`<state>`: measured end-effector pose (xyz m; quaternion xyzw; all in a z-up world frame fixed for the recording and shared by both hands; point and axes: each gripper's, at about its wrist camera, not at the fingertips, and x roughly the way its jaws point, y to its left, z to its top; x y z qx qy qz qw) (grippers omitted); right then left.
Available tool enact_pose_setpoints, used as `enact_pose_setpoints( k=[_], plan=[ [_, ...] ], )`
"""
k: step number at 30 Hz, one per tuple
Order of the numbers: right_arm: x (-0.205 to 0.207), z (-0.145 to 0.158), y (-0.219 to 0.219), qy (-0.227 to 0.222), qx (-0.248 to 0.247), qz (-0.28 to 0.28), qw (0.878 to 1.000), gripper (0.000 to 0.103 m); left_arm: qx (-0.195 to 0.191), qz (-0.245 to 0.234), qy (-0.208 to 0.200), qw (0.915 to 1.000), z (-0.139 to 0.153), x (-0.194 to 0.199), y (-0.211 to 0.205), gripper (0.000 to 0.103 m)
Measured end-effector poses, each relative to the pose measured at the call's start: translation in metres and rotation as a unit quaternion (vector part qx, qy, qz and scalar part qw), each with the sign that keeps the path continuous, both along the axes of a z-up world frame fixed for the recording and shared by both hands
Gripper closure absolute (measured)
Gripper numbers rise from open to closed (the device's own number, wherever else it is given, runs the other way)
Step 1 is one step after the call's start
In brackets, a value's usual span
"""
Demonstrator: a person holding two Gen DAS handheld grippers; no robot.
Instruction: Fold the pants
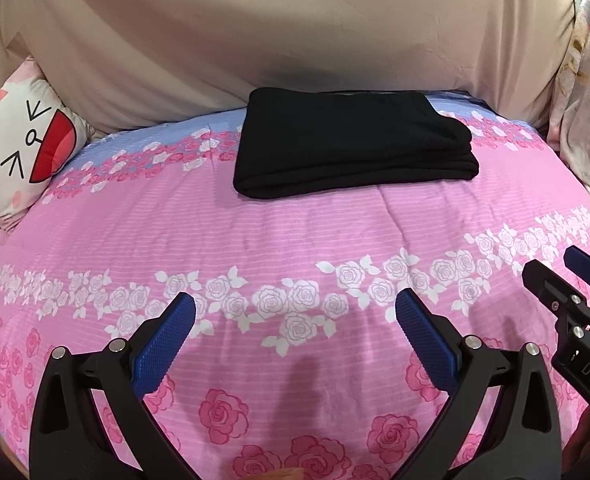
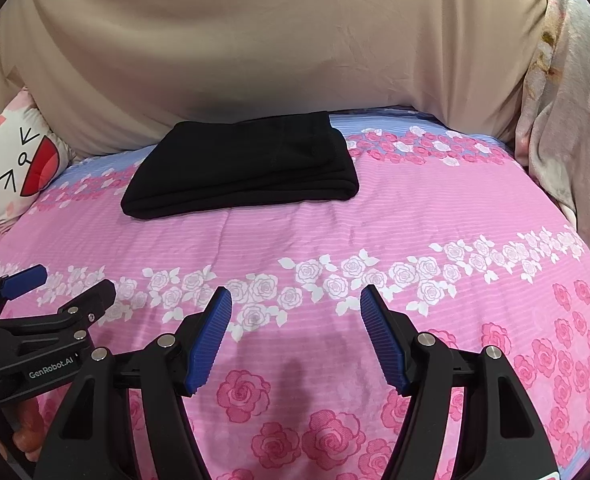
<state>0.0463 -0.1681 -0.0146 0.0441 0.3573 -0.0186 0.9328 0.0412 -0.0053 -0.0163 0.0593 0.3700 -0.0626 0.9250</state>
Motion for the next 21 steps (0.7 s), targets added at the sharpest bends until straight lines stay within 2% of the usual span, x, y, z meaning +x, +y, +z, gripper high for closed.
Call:
enact_pose_setpoints(
  k=[7,13,17,21],
  plan=[
    [0.0004,-0.0010,-0.0012,0.003,0.000,0.000,1.000,0.038,-0.008,-0.006,0.015,0.9998,-0.0046,0.0024,-0.0013,0.005],
    [0.0001,-0.0034,-0.0008,0.007,0.000,0.001,1.000,0.038,-0.017,0.003,0.003,0.9999,-0.0067,-0.0012,0.0028,0.005],
    [-0.0006,-0.0045,0.0005,0.009,-0.001,0.002,1.000,0.038,-0.004,0.006,-0.008,0.9999,-0.0041,-0.0044,0.0006,0.005],
    [-0.0023,-0.0054,-0.0002,0.010,-0.001,0.002,1.000,0.038,-0.016,0.012,0.001,0.9998,0.0009,-0.0022,0.0070,0.005]
  ],
)
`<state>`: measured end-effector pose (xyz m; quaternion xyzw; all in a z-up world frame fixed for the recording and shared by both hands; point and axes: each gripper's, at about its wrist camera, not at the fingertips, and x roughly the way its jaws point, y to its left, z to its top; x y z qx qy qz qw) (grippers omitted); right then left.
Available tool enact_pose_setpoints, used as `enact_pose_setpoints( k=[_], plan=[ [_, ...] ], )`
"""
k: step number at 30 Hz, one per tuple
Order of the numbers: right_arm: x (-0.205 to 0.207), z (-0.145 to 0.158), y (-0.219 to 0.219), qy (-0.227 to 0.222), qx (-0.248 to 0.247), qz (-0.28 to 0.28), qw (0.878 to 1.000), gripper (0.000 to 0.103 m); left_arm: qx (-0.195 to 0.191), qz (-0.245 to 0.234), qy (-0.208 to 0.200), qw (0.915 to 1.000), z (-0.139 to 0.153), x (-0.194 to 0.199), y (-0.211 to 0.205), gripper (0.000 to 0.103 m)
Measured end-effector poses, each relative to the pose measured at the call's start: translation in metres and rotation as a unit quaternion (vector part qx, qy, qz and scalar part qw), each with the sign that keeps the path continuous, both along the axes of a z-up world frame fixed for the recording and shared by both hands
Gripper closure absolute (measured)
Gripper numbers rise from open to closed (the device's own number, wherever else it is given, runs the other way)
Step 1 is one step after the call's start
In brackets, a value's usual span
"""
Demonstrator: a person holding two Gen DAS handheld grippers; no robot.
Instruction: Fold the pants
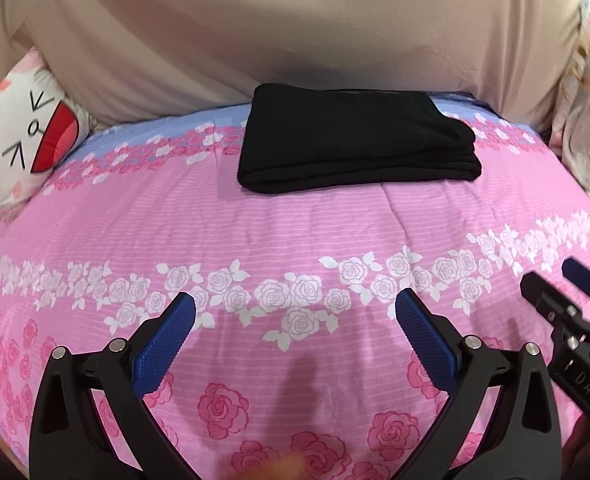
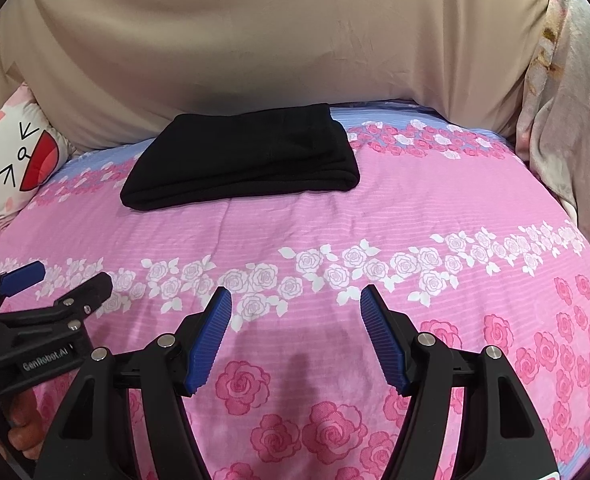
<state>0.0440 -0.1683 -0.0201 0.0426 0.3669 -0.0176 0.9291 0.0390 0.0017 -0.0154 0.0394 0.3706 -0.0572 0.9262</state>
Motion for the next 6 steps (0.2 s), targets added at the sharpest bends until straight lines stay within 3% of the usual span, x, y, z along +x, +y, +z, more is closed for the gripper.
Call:
enact_pose_setpoints(
  k=[6],
  plan=[
    [-0.0025,-0.0019,-0.0003,0.003,0.000,-0.002,1.000,0.036,0.009,-0.007,-0.001,0.9999,-0.0001,-0.0039,0.0008,0.005]
  ],
)
